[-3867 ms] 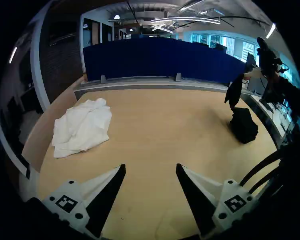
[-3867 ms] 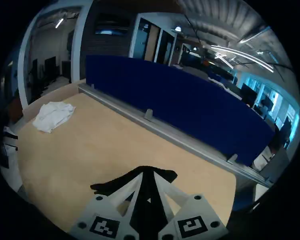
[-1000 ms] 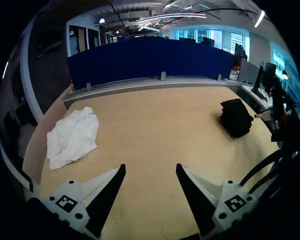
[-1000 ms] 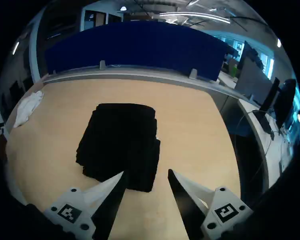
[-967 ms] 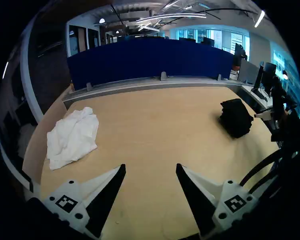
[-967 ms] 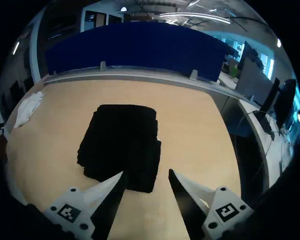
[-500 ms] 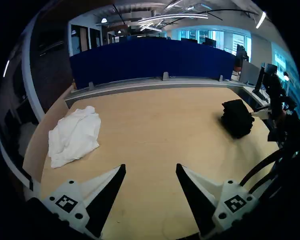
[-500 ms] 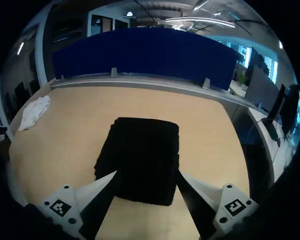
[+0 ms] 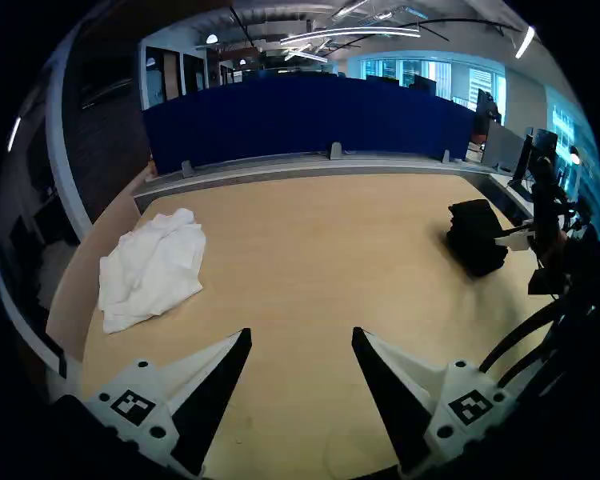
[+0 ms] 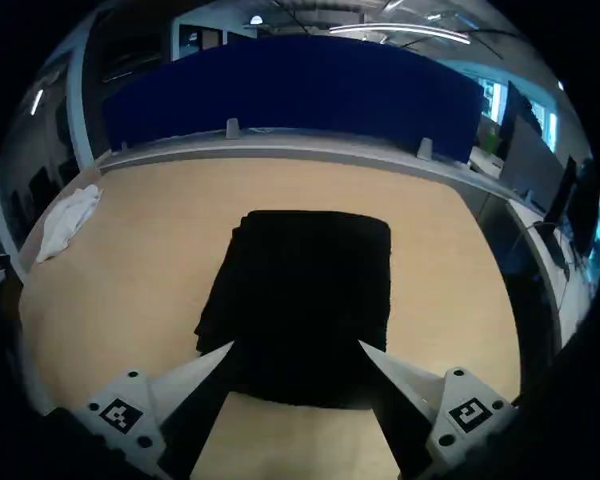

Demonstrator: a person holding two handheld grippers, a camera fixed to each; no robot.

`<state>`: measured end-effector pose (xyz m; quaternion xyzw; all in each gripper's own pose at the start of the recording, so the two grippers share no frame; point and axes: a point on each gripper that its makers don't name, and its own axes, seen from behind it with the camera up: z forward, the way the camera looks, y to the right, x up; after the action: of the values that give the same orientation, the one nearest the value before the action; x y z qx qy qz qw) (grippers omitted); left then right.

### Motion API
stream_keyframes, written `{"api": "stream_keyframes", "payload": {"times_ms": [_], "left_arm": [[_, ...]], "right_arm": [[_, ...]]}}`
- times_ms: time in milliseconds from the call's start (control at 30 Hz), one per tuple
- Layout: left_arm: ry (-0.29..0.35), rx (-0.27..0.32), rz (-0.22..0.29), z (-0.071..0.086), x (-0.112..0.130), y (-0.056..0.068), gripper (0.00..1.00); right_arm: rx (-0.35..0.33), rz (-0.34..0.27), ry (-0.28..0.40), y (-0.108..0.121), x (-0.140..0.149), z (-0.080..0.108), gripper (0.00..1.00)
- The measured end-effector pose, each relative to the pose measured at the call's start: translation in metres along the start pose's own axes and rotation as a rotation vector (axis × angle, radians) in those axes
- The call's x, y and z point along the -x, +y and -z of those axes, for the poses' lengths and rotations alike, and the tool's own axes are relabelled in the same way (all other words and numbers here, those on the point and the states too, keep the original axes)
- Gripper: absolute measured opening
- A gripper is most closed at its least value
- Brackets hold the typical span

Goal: Fold towel

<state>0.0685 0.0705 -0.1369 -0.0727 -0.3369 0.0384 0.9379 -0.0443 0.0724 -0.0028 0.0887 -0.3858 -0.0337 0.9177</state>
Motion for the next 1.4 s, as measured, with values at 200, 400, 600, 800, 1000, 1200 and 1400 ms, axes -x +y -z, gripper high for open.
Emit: {"api": "stream_keyframes", "payload": {"times_ms": [200,400,600,800,1000,1200,1400], "left_arm": [[-0.007,-0.007,-0.005,0.000,0.001,-0.003,0.93],[-0.005,-0.010,0.000,-0.001,-0.001,-0.004,0.93],[-0.004,-0.011,0.007,-0.002,-0.002,-0.005,0.93],[-0.007,-0.016,0.007,-0.003,-0.001,-0.006,0.93],[-0.010,-0.024,0.014,-0.003,0.001,-0.008,0.93],[-0.017,-0.040,0.024,-0.003,0.004,-0.012,0.93],[-0.026,-0.056,0.027,-0.002,0.006,-0.017,0.93]], "right_arm": [[0.003,-0.003,-0.024,0.001,0.015,-0.013,1.00],[0.004,0.019,-0.017,0.000,0.004,-0.009,1.00],[0.015,0.022,0.046,0.005,-0.033,0.000,1.00],[0.012,0.023,0.083,0.009,-0.066,-0.007,1.00],[0.008,0.040,0.089,0.009,-0.083,-0.021,1.00],[0.003,0.042,0.076,0.010,-0.089,-0.037,1.00],[-0.001,0.029,0.046,0.014,-0.088,-0.058,1.00]]}}
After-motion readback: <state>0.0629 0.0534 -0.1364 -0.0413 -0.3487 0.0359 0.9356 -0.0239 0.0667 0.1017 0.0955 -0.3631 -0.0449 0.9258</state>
